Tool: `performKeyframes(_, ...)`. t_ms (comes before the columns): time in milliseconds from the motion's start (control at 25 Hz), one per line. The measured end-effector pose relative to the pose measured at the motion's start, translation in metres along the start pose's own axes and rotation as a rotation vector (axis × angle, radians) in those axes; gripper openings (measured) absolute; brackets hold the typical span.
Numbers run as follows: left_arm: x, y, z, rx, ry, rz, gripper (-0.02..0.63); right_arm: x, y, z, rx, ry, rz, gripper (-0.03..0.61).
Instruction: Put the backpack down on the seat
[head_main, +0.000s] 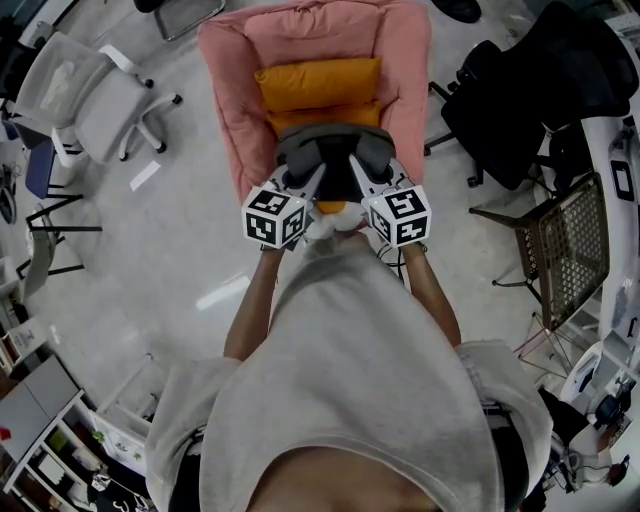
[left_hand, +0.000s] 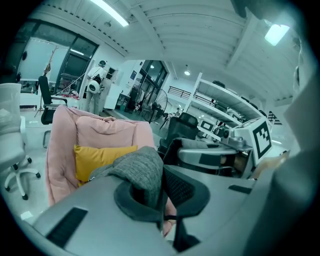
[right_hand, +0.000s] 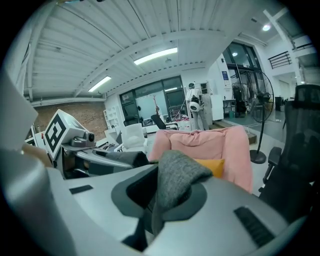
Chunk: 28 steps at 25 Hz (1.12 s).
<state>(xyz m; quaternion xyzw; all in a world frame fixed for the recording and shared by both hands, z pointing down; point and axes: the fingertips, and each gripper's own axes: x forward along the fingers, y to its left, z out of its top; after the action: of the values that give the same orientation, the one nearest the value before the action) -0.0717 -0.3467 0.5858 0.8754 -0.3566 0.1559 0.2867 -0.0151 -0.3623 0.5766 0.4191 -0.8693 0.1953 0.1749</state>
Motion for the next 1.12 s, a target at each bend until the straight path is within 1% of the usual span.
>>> performKeyframes(320,0.025,0.018,0.005,-0.015,0.022,0.014,0.032,0.022,-0.02,-0.001,0.001,0.023,0.026,0.026)
performKeyframes(1120,0.102,0.088,0.032,-0.042,0.082,0.042,0.032,0.104,-0.085,0.001,0.007,0.096,0.08,0.026)
